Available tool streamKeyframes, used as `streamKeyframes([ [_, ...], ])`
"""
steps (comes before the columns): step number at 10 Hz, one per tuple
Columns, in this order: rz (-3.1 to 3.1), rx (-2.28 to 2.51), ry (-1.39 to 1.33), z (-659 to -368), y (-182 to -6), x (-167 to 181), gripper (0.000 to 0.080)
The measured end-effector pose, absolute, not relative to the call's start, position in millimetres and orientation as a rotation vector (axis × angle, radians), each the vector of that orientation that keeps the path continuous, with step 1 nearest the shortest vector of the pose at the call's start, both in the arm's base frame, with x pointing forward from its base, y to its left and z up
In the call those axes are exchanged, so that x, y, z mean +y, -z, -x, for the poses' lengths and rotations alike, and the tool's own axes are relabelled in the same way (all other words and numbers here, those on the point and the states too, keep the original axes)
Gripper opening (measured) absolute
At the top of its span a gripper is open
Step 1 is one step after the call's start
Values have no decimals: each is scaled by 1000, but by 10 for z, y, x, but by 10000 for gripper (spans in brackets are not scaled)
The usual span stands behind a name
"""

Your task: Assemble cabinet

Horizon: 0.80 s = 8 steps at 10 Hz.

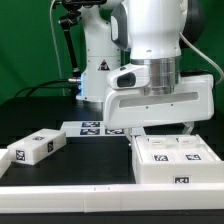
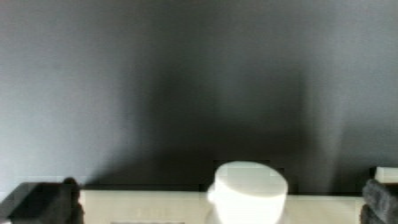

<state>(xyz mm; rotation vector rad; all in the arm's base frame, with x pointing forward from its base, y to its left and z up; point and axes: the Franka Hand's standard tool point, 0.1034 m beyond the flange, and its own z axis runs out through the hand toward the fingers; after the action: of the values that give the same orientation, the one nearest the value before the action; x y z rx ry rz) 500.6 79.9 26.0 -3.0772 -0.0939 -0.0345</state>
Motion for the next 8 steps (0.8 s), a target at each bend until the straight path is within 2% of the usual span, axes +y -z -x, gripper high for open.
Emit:
streamKeyframes([
  [8,3072,55,19,-4991,-225,803,796],
])
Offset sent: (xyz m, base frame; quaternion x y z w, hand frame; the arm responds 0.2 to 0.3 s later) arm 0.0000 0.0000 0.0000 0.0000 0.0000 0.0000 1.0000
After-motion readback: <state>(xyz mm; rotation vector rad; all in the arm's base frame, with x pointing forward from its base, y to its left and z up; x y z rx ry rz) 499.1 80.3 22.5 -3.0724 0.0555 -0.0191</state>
